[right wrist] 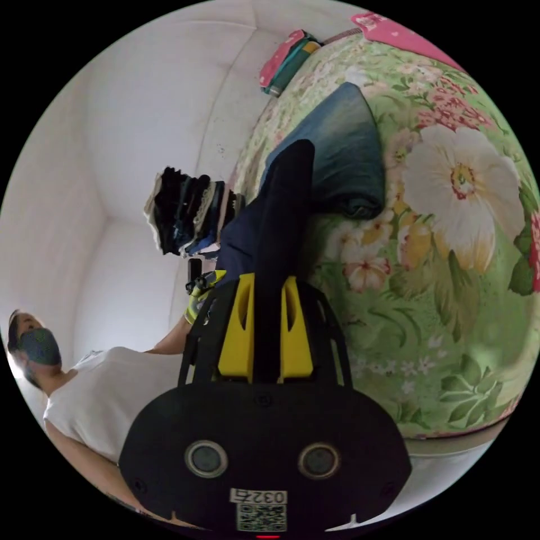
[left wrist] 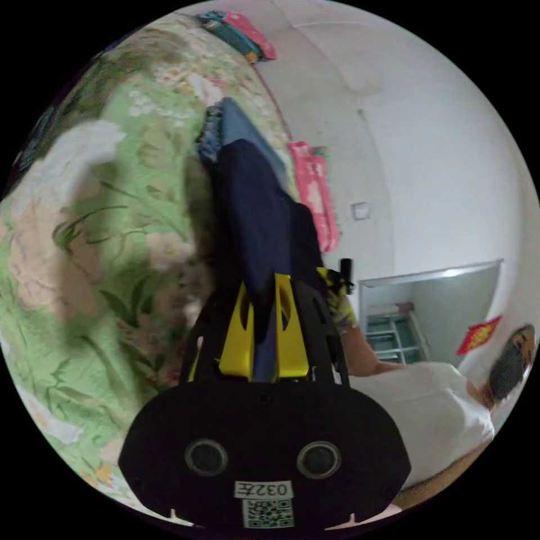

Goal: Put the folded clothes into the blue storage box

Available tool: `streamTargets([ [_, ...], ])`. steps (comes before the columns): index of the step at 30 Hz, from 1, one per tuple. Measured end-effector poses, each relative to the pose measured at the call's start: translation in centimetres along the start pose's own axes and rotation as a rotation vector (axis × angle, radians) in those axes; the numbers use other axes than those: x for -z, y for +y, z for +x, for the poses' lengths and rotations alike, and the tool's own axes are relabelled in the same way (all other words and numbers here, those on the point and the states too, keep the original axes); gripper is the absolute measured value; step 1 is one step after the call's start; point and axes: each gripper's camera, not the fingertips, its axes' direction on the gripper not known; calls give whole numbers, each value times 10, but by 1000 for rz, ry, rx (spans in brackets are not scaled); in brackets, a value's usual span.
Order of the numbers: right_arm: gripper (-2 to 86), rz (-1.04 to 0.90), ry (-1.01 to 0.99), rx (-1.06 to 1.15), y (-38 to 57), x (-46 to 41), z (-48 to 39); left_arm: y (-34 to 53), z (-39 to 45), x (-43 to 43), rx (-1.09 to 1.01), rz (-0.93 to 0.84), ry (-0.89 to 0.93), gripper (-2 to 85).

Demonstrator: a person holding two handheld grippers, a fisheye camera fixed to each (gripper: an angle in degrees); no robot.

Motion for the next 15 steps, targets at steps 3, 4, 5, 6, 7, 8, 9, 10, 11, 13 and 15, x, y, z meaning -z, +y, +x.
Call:
streamTargets([
  [3,74,11,-28,16,12,23,8,17,20,10,-60,18,137,28],
  [4,77,5,-44,-4,15,28,24,21,13,9,-24,10,146,28],
  [5,81,-11,-47,-45,15,30,46,21,0,2,32,-14,136,33],
  [6,89,-21,-39,-71,14,29,57,21,-7,-3,63,-32,112,36],
  [7,105,-42,-2,-116,11,27,76,19,-21,-15,126,-75,35,50],
  [8,112,-60,-12,-130,6,24,89,16,-27,-20,144,-87,25,62],
  [9,116,-59,-26,-130,3,25,93,15,-28,-21,147,-79,53,66],
  [10,112,-58,-38,-123,-3,26,98,13,-26,-24,146,-62,96,72],
  [11,106,-70,-7,-114,-10,25,102,9,-19,-28,131,-66,95,75],
  [13,95,-78,47,-106,-16,27,109,2,-9,-34,108,-96,36,63],
  [15,88,-57,53,-111,-17,32,117,-1,-3,-31,102,-99,22,46],
])
